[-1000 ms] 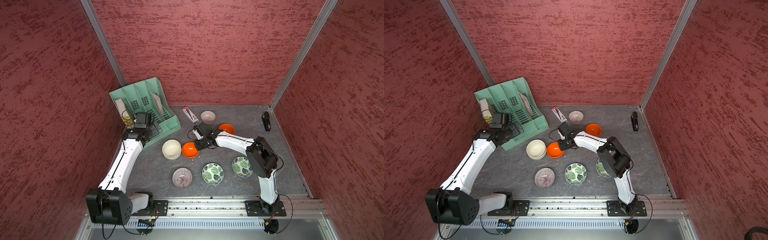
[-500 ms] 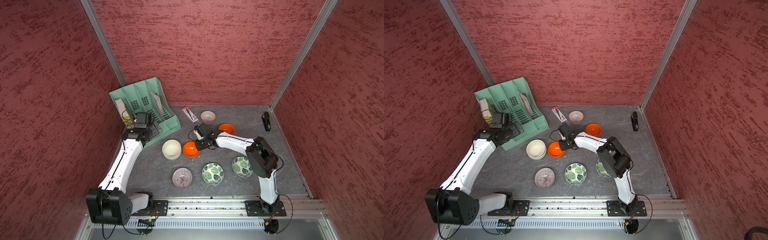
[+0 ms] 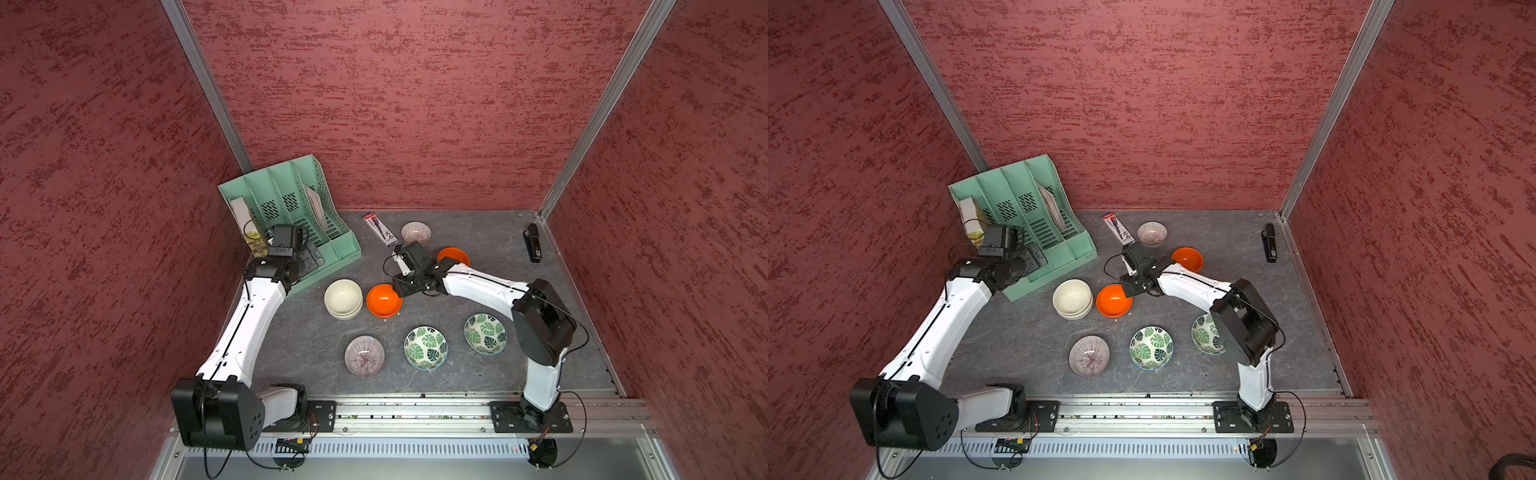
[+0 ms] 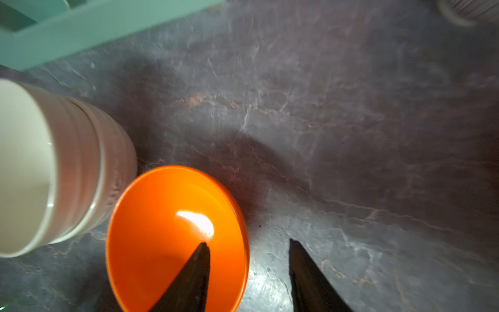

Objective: Stack the bowls
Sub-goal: Move the bowl to the center of the board, then pick up the bowl from the center of the board.

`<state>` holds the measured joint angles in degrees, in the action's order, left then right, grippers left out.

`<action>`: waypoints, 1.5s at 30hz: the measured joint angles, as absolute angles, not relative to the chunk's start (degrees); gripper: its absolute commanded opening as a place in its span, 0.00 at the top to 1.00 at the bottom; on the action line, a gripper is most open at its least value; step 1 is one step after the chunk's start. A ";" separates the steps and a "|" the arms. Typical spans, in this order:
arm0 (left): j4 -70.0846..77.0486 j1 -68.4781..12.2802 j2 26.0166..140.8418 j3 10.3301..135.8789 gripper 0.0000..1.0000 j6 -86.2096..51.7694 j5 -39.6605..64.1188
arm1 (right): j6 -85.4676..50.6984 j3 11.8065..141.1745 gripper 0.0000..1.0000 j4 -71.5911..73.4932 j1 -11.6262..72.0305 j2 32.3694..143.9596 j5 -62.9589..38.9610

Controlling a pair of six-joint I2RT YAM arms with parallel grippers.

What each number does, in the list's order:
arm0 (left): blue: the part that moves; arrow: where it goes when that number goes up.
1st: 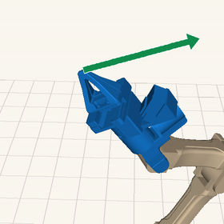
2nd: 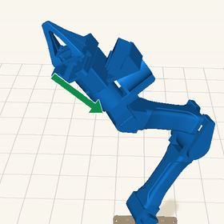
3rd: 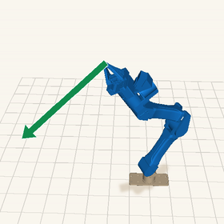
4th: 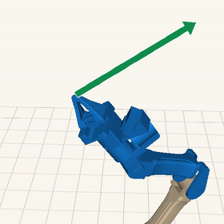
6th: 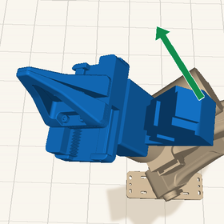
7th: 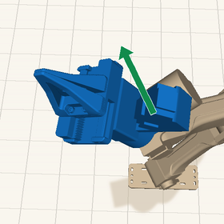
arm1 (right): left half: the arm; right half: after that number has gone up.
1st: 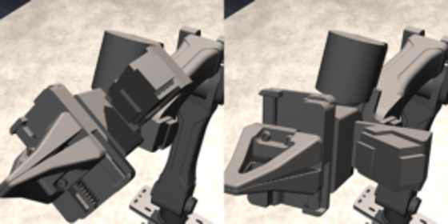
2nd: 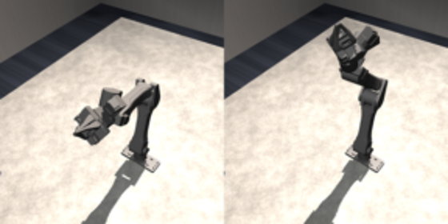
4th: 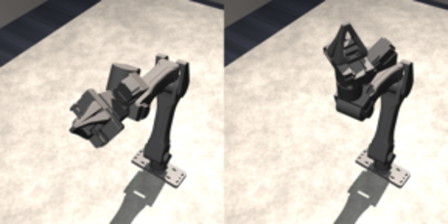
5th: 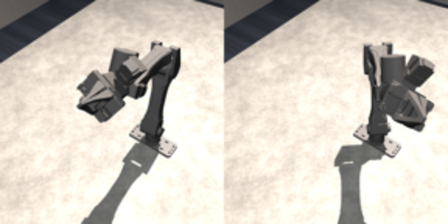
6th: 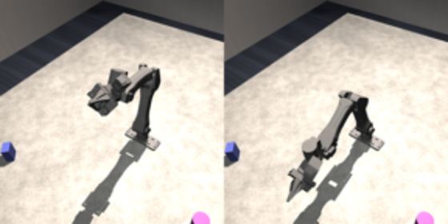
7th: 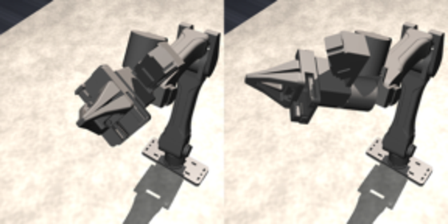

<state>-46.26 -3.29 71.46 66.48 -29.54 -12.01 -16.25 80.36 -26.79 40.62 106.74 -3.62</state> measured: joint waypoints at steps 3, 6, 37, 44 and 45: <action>-46.26 -3.68 71.46 66.70 0.00 -29.52 -12.08 | -16.29 81.12 0.48 -26.76 36.77 104.05 -3.07; -46.26 -4.27 71.46 66.96 0.00 -29.54 -12.10 | -17.06 81.80 0.47 -26.57 30.83 103.61 -1.80; -46.35 -5.06 71.20 66.98 0.00 -29.50 -13.47 | -21.04 81.41 0.88 -26.30 12.36 115.09 3.70; -46.33 -5.06 71.20 66.98 0.00 -29.50 -13.58 | -21.04 79.37 0.99 -24.47 12.21 114.08 1.67; -46.33 -5.06 71.20 66.98 0.00 -29.50 -13.58 | -20.99 78.87 1.00 -24.49 12.21 113.56 1.34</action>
